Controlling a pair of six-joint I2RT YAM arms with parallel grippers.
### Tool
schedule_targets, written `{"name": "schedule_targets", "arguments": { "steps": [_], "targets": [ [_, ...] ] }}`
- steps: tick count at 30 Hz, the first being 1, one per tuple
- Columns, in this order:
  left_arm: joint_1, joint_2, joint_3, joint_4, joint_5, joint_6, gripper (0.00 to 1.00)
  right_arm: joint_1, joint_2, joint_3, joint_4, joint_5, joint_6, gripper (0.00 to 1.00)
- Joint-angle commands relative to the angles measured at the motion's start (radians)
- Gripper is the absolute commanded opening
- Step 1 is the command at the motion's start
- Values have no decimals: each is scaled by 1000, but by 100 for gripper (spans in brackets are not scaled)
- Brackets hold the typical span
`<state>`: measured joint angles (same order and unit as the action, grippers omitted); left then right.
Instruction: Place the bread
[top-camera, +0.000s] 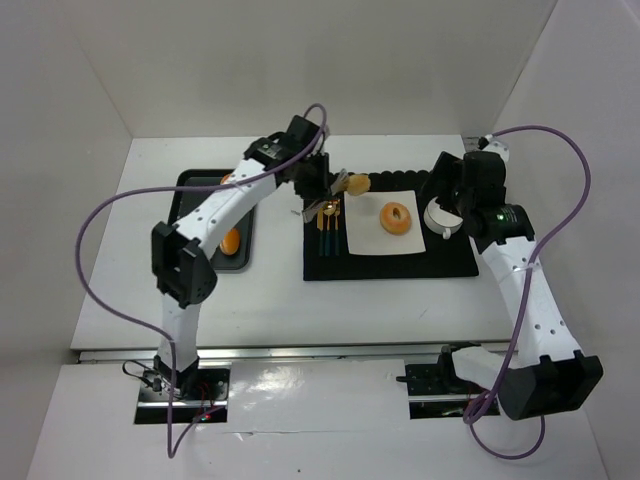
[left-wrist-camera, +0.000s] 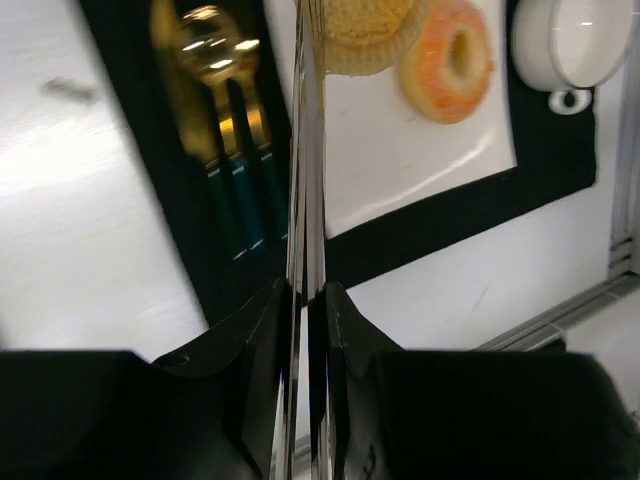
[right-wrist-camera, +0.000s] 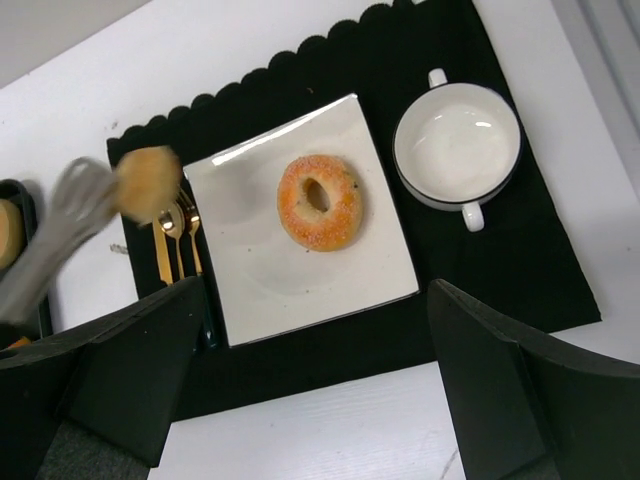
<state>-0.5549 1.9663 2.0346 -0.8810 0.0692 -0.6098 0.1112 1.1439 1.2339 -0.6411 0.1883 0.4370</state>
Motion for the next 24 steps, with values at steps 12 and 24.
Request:
{"name": "schedule_targets", "arguments": {
  "steps": [12, 24],
  "targets": [
    [-46, 259, 236, 40, 124, -38, 31, -16, -62, 10, -45, 82, -24, 99],
    [-46, 151, 200, 1, 100, -8, 51, -16, -44, 10, -25, 42, -15, 99]
  ]
}}
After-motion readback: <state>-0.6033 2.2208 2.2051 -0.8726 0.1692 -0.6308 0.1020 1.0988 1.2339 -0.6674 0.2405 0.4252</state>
